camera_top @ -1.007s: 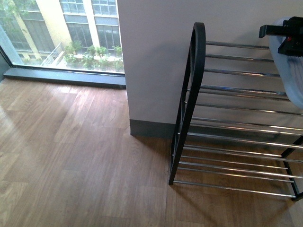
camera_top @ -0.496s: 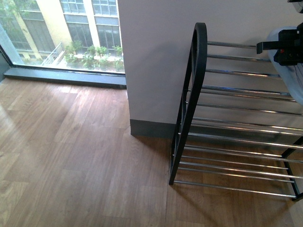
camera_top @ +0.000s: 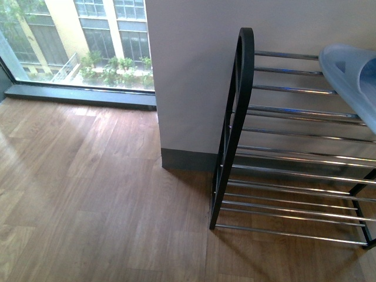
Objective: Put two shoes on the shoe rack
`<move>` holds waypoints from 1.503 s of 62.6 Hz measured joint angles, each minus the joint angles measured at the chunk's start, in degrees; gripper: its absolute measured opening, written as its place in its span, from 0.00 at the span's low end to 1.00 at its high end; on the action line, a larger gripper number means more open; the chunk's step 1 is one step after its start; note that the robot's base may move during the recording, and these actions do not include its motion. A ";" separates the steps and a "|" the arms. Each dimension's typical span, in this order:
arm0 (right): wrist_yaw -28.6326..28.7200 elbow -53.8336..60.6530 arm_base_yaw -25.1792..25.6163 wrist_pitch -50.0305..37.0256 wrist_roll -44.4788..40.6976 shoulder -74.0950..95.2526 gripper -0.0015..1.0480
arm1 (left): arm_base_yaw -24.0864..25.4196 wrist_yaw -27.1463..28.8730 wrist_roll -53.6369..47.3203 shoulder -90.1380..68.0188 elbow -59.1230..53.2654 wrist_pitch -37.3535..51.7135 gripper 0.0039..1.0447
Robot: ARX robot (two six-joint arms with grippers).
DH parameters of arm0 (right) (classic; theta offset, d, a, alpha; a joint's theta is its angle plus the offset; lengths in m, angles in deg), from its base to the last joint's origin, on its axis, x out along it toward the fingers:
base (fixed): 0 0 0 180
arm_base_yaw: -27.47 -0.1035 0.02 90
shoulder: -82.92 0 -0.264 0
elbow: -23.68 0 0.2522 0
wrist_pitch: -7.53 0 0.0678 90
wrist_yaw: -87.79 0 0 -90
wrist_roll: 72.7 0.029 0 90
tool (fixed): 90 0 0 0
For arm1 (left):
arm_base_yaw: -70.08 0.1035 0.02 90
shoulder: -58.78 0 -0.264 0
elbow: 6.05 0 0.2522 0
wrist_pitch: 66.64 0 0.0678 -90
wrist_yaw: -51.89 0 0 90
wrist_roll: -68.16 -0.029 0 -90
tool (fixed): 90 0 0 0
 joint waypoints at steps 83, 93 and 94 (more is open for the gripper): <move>-1.95 63.89 -4.90 -48.92 -6.67 -56.70 0.02 | 0.00 0.04 0.00 -0.02 0.00 0.00 0.02; -6.08 66.75 -9.16 -46.45 -6.64 -61.99 0.02 | 0.00 0.02 0.00 -0.02 0.00 0.00 0.02; -6.27 66.88 -9.38 -46.29 -6.67 -62.25 0.02 | 0.00 0.02 0.00 0.00 0.00 0.00 0.02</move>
